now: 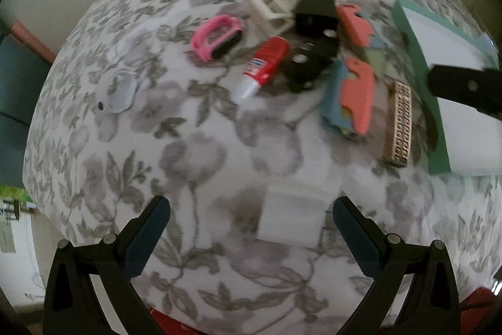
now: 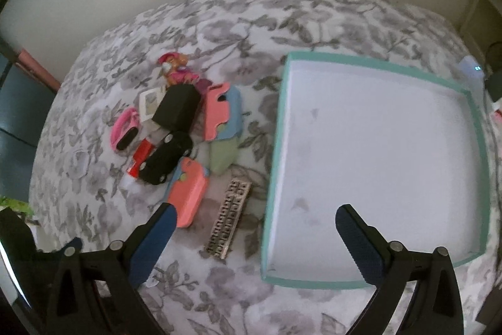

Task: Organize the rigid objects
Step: 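Lower the left tool to the white plug adapter while the right tool approaches the patterned bar, then close the left gripper on the white adapter while the right gripper grasps the patterned bar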

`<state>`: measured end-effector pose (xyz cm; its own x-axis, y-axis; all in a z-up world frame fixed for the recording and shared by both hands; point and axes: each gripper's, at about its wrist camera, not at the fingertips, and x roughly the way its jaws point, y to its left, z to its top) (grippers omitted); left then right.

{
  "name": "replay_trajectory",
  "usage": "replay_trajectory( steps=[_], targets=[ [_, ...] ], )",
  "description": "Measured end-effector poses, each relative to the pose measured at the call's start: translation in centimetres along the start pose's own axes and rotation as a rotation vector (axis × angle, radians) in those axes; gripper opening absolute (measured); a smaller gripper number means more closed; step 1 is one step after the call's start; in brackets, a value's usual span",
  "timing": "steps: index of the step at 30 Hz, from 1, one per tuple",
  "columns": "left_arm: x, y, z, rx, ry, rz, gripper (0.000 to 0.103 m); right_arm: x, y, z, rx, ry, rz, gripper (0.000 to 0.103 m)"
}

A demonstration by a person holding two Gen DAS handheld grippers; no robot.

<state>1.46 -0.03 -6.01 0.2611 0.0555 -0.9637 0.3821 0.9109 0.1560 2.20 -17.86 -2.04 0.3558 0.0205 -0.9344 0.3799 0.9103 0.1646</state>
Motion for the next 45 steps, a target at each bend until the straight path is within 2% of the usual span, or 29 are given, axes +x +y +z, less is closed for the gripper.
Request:
replay_trajectory(
  steps=[5,8,10,11,13,14,17,20,25,29,34,39,43,45],
  targets=[
    [0.4,-0.9,-0.1,0.024,0.006,-0.015,0.103,1.1,0.8,-0.6,-0.035,0.027,0.044,0.083],
    [0.8,-1.0,-0.2,0.031,0.02,-0.028,0.098,1.9,1.5,-0.9,-0.061,0.049,0.064,0.072],
    [0.9,-1.2,-0.5,0.03,0.028,-0.037,0.091,2.2,2.0,-1.1,-0.085,0.05,0.038,0.069],
    [1.0,-1.2,-0.6,0.028,0.031,-0.043,0.091,2.2,2.2,-1.1,-0.096,0.049,0.025,0.068],
    [1.1,-1.1,-0.6,0.021,0.033,-0.054,0.091,1.9,2.4,-1.2,-0.105,0.042,-0.001,0.059],
    [1.1,-1.1,-0.6,0.02,0.032,-0.057,0.091,1.6,2.5,-1.1,-0.104,0.035,0.02,0.057],
    [1.3,-1.0,-0.6,0.023,0.035,-0.065,0.09,1.2,2.9,-1.1,-0.115,0.035,0.057,0.057],
    [1.5,-1.1,-0.7,0.033,0.039,-0.089,0.08,2.2,3.6,-1.4,-0.147,0.064,0.034,0.05],
    [1.6,-2.1,-1.4,0.043,0.056,-0.11,0.08,4.5,4.1,-2.1,-0.168,0.129,-0.009,0.042],
    [2.3,-2.6,-1.8,0.047,0.078,-0.118,0.077,5.9,4.5,-2.5,-0.173,0.158,-0.028,0.04],
    [3.1,-2.8,-2.2,0.03,0.086,-0.151,0.074,6.1,4.6,-2.4,-0.195,0.135,-0.042,0.04],
    [3.3,-3.1,-2.4,0.03,0.084,-0.152,0.074,6.1,5.0,-2.5,-0.207,0.118,-0.048,0.04],
    [3.3,-1.8,-2.2,0.026,0.086,-0.153,0.072,6.0,4.9,-2.4,-0.231,0.104,-0.059,0.04],
    [3.0,-1.8,-2.2,0.024,0.082,-0.153,0.067,6.2,5.1,-2.5,-0.245,0.094,-0.068,0.04]
  ],
)
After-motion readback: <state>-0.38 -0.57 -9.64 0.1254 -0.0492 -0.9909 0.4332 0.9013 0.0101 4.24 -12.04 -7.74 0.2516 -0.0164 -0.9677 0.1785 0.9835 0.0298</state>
